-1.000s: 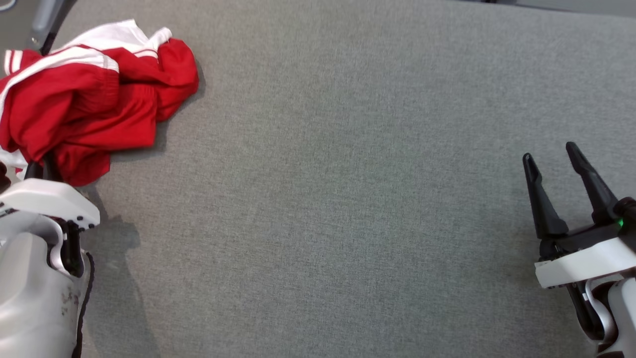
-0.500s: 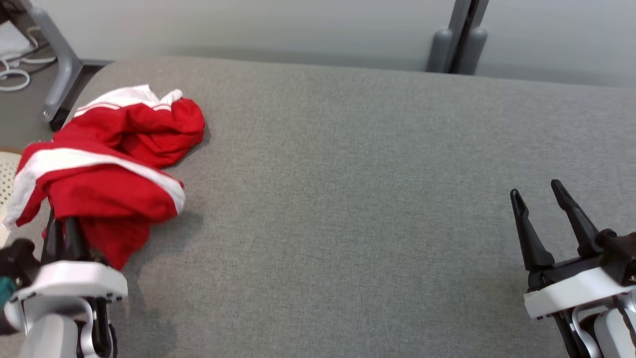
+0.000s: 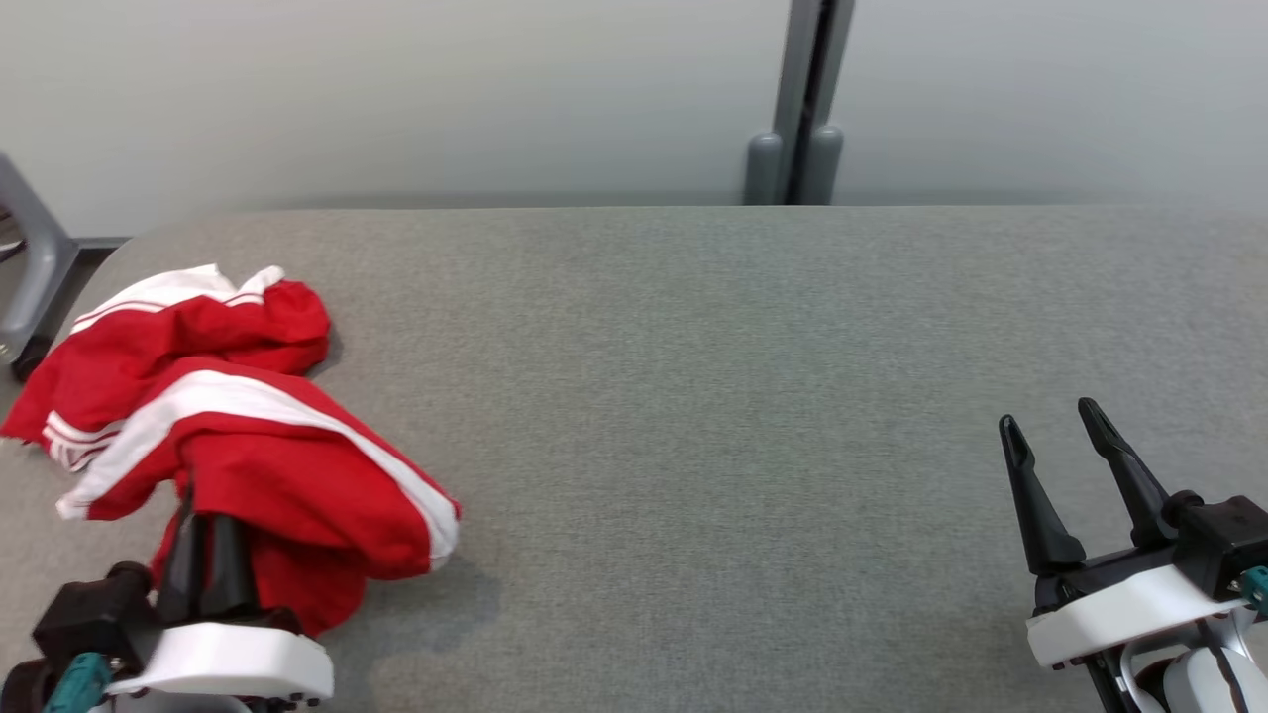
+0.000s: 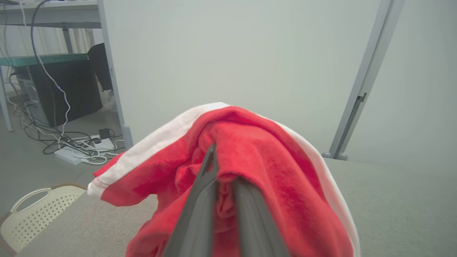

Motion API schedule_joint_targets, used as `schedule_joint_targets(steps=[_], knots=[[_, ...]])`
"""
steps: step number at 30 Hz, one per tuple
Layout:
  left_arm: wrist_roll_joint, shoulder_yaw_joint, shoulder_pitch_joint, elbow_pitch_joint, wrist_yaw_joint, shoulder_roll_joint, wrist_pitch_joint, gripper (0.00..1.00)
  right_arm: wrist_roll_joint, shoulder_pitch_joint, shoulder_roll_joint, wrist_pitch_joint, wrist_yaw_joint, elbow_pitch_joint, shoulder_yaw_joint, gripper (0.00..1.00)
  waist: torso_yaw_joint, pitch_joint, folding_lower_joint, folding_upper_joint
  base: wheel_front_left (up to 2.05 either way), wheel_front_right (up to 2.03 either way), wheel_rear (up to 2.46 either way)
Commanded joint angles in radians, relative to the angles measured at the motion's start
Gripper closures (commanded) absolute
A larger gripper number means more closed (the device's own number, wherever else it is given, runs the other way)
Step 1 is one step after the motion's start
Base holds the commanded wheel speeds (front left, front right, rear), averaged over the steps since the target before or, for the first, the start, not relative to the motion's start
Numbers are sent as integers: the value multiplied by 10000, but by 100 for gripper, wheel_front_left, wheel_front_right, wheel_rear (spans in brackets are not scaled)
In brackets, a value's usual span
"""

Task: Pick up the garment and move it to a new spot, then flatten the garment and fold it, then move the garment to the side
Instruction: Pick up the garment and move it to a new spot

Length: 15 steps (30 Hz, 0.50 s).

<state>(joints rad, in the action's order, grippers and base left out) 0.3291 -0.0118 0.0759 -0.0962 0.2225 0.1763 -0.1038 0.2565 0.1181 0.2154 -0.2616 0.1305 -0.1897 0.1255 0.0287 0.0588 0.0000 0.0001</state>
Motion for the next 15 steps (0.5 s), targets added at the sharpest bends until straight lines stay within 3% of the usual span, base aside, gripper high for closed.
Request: schedule_joint_targets(steps=[1,15], knots=[[-146,-167,29,-172,17,-13,83,100,91,57,-6,-49,5,-42,-25,0,-353,-92,0,-1,0,0,0],[-547,-2015,-1970,348,-814,-482,528,100,359,370,-81,-49,5,54,28,0,-2381,667,0,-1,0,0,0]])
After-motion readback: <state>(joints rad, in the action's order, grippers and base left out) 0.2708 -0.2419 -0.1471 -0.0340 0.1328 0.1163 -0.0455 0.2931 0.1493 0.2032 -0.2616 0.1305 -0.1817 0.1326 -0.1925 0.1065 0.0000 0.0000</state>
